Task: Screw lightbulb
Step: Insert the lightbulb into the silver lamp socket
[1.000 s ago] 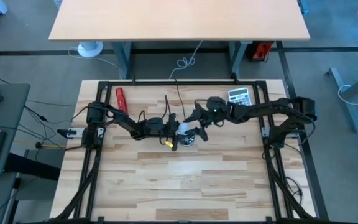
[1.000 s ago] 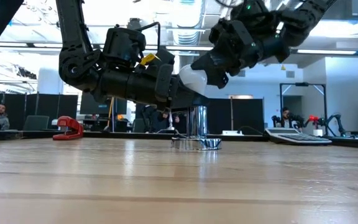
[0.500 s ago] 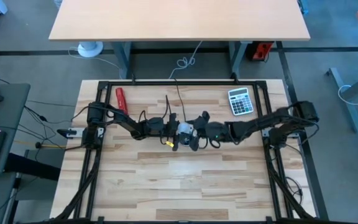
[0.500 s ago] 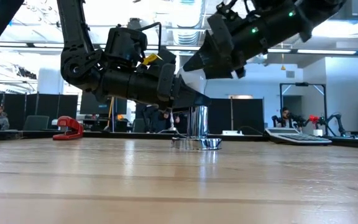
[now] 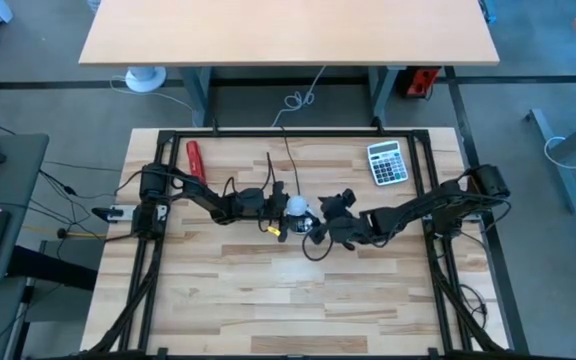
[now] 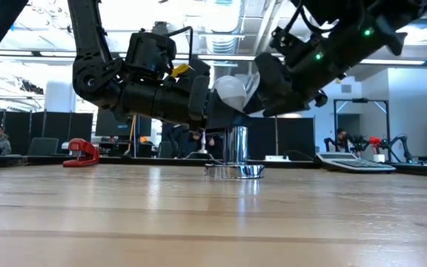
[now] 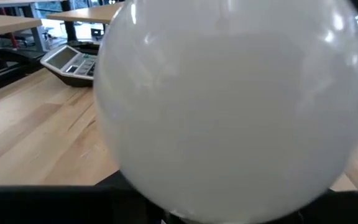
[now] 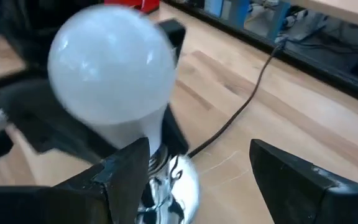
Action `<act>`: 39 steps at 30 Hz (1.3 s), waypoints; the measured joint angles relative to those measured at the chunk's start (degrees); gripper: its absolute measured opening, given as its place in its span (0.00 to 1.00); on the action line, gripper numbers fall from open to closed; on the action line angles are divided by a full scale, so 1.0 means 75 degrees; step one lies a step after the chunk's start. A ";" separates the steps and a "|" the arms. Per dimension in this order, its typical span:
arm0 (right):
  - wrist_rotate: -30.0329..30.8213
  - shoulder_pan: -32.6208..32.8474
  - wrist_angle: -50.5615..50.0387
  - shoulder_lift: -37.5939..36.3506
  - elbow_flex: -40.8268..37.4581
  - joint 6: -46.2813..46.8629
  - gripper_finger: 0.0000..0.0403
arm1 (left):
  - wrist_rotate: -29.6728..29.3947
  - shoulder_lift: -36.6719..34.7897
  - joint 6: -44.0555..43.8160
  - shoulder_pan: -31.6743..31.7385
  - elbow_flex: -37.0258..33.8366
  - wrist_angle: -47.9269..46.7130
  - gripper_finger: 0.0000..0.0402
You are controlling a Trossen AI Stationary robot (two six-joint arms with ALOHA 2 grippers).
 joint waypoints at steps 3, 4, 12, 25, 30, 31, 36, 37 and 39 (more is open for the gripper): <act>0.0032 0.0049 0.0037 -0.0061 0.0000 -0.0107 0.71 | 0.0010 0.0000 0.0010 0.0000 0.0000 -0.0002 0.36; 0.0030 0.0067 0.0036 -0.0119 0.0000 -0.0224 0.71 | 0.0011 0.0000 0.0015 0.0000 0.0000 0.0000 0.36; -0.0030 0.0283 -0.0944 -0.1270 0.0017 -0.0657 0.71 | 0.0027 -0.0003 0.0068 -0.0003 0.0001 -0.0087 0.36; -0.4160 -0.0968 -0.1025 -0.2955 0.0307 -0.2848 0.71 | 0.0085 -0.0022 0.0016 0.0025 0.0076 -0.0416 0.36; -0.5890 -0.2120 -0.3350 -0.2262 0.1704 -0.3510 0.71 | 0.0425 -0.0055 0.0083 0.0035 0.0534 -0.1430 0.36; -0.6053 -0.2245 -0.3940 -0.2036 0.2138 -0.3728 0.71 | 0.0482 -0.0064 0.0112 0.0038 0.0622 -0.1620 0.36; -0.6317 -0.2471 -0.6770 -0.0838 0.4687 -0.4546 0.71 | 0.0568 -0.0064 0.0188 0.0032 0.0799 -0.1903 0.36; -0.6337 -0.2471 -0.7252 -0.0563 0.5190 -0.4694 0.71 | 0.0571 -0.0064 0.0188 0.0032 0.0799 -0.1902 0.36; -0.6525 -0.2465 -0.8112 -0.0036 0.6180 -0.4962 0.71 | 0.0571 -0.0064 0.0202 0.0029 0.0799 -0.1906 0.36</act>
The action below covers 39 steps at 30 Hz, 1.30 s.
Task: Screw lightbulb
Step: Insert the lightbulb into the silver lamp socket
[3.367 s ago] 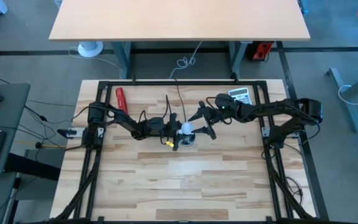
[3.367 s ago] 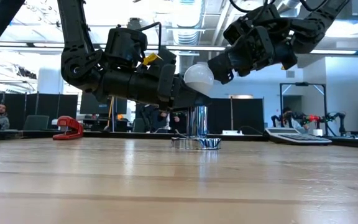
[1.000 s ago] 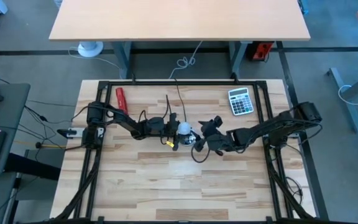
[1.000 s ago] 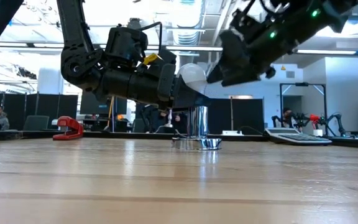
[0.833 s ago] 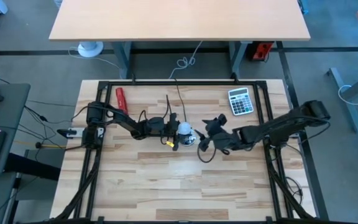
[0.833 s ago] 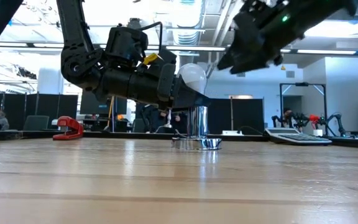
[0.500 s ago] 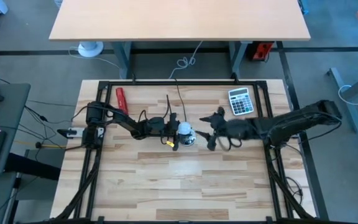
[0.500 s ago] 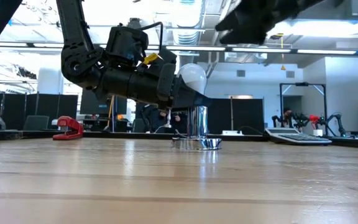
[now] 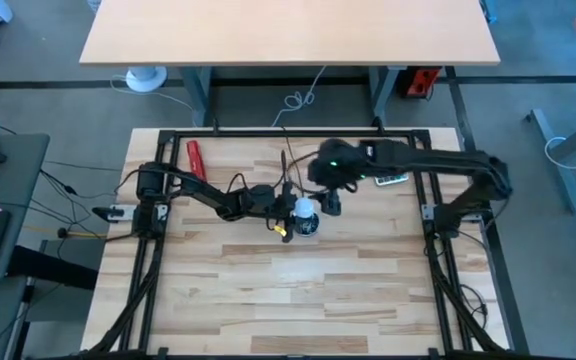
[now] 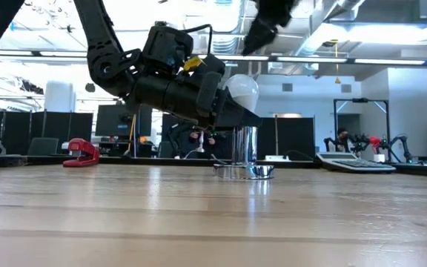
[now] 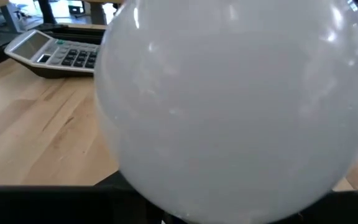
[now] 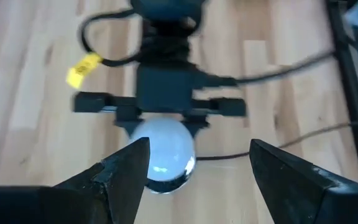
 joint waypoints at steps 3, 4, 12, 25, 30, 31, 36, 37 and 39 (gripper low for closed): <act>-0.0343 0.0003 -0.0954 0.0819 0.1240 -0.0147 0.71 | 0.0000 0.0000 0.0075 -0.0003 0.0000 -0.0009 0.36; -0.0367 0.0003 -0.1173 0.1056 0.1538 -0.0231 0.71 | 0.0000 0.0000 0.0083 -0.0003 0.0000 -0.0009 0.36; -0.0236 0.0113 -0.1881 0.2491 0.2442 -0.0317 0.70 | 0.0001 0.0000 0.0133 -0.0006 0.0000 -0.0016 0.36; -0.0246 0.0172 -0.2819 0.2552 0.2459 -0.0031 0.37 | -0.0007 0.0000 0.0106 -0.0006 0.0003 -0.0012 0.36; -0.0323 0.0166 -0.2965 0.2581 0.2475 -0.0031 0.29 | -0.0012 0.0001 0.0069 -0.0006 0.0003 -0.0015 0.36; -0.0325 0.0166 -0.2993 0.2588 0.2478 -0.0031 0.29 | -0.0013 0.0003 0.0063 -0.0006 0.0003 -0.0015 0.36; -0.0329 0.0183 -0.3178 0.2590 0.2482 0.0026 0.28 | -0.0017 0.0003 0.0049 -0.0006 0.0003 -0.0018 0.36; -0.0332 0.0193 -0.3215 0.2590 0.2482 0.0051 0.28 | -0.0017 0.0003 0.0051 -0.0006 0.0003 -0.0018 0.36; -0.0329 0.0204 -0.3268 0.2592 0.2479 0.0056 0.28 | -0.0017 0.0003 0.0053 -0.0006 0.0003 -0.0018 0.36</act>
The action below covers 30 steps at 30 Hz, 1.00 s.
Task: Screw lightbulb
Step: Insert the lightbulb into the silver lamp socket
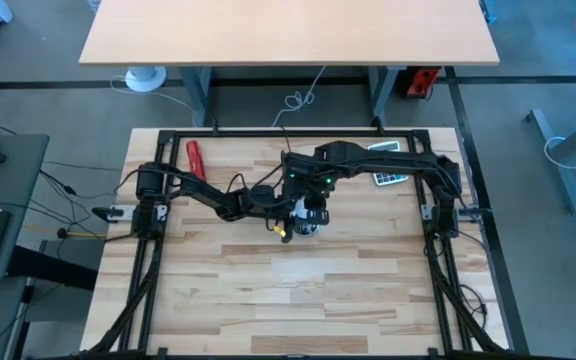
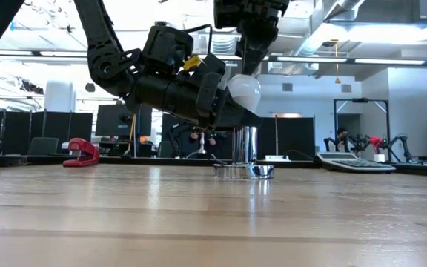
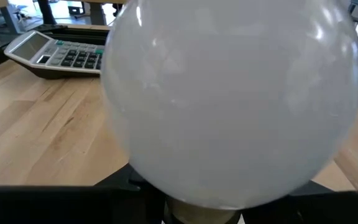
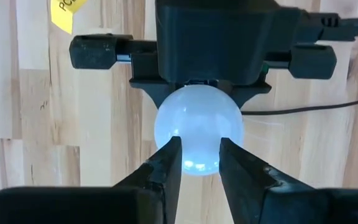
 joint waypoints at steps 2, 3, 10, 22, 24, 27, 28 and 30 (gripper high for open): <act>0.0000 0.0003 -0.0022 0.0003 -0.0006 0.0000 0.28 | 0.0000 0.0000 0.0003 0.0000 0.0000 0.0000 0.36; 0.0000 0.0003 -0.0038 0.0004 -0.0006 0.0000 0.28 | 0.0000 0.0000 0.0003 0.0000 0.0000 0.0000 0.36; 0.0000 0.0006 -0.0199 0.0012 -0.0020 0.0019 0.27 | 0.0003 0.0000 0.0003 0.0000 0.0000 0.0000 0.36; 0.0676 0.0015 -0.0430 -0.0119 0.0453 -0.0238 0.25 | 0.0006 0.0000 0.0060 -0.0003 0.0000 0.0023 0.36; 0.0657 0.0018 -0.0324 -0.0128 0.0720 -0.0322 0.25 | 0.0006 0.0000 0.0064 -0.0003 0.0000 0.0026 0.36; -0.0176 0.0042 -0.0027 -0.0092 0.0799 -0.0062 0.24 | 0.0007 0.0000 0.0105 -0.0003 0.0000 0.0026 0.36; -0.0558 0.0044 0.0010 -0.0075 0.0793 -0.0021 0.24 | 0.0009 0.0000 0.0102 -0.0003 0.0000 0.0026 0.36; -0.0764 0.0066 0.0297 -0.0073 0.0620 0.0180 0.21 | 0.0009 0.0000 0.0090 -0.0003 0.0000 0.0026 0.36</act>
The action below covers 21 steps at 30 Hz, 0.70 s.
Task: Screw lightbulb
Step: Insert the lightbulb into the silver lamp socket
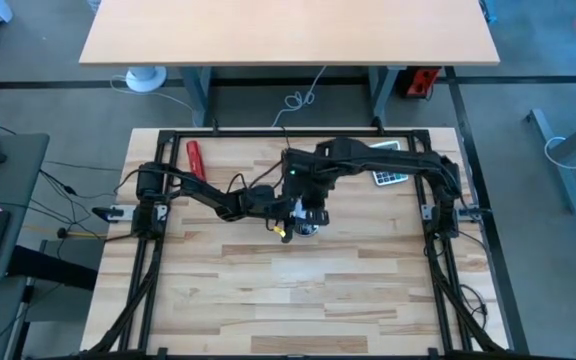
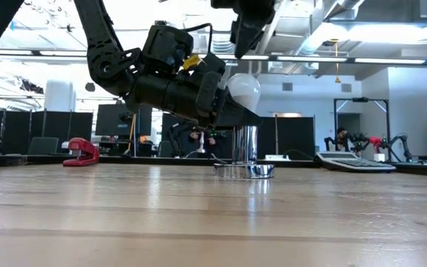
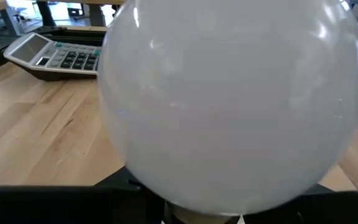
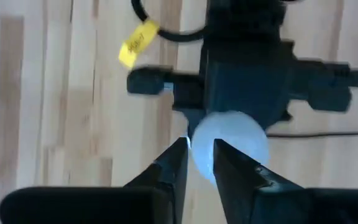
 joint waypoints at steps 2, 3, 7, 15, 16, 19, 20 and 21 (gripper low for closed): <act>0.0347 0.0050 0.0582 0.0000 -0.0198 0.0241 0.16 | 0.0000 0.0000 -0.0006 0.0000 0.0000 0.0000 0.36; 0.0520 0.0070 0.0693 0.0006 -0.0234 0.0250 0.14 | 0.0000 0.0000 -0.0010 0.0000 0.0000 0.0000 0.36; 0.0624 0.0100 0.0950 -0.0002 -0.0233 0.0149 0.03 | 0.0093 0.0003 -0.0003 0.0003 0.0000 0.0014 0.36; 0.0648 0.0088 0.0990 -0.0026 -0.0456 0.0167 0.02 | 0.0169 0.0015 -0.0044 0.0003 -0.0003 0.0070 0.36; 0.0650 0.0088 0.0900 -0.0032 -0.0502 0.0196 0.02 | 0.0169 0.0015 -0.0044 0.0003 -0.0003 0.0070 0.36; 0.0659 0.0101 0.0718 -0.0005 -0.0741 0.0210 0.01 | 0.0172 0.0015 -0.0084 0.0003 -0.0003 0.0068 0.36; 0.0673 0.0121 0.0833 -0.0003 -0.0802 0.0214 0.01 | 0.0177 0.0015 -0.0142 0.0003 -0.0003 0.0075 0.36; 0.0681 0.0137 0.0805 -0.0008 -0.0899 0.0212 0.01 | 0.0181 0.0015 -0.0178 0.0003 -0.0003 0.0078 0.36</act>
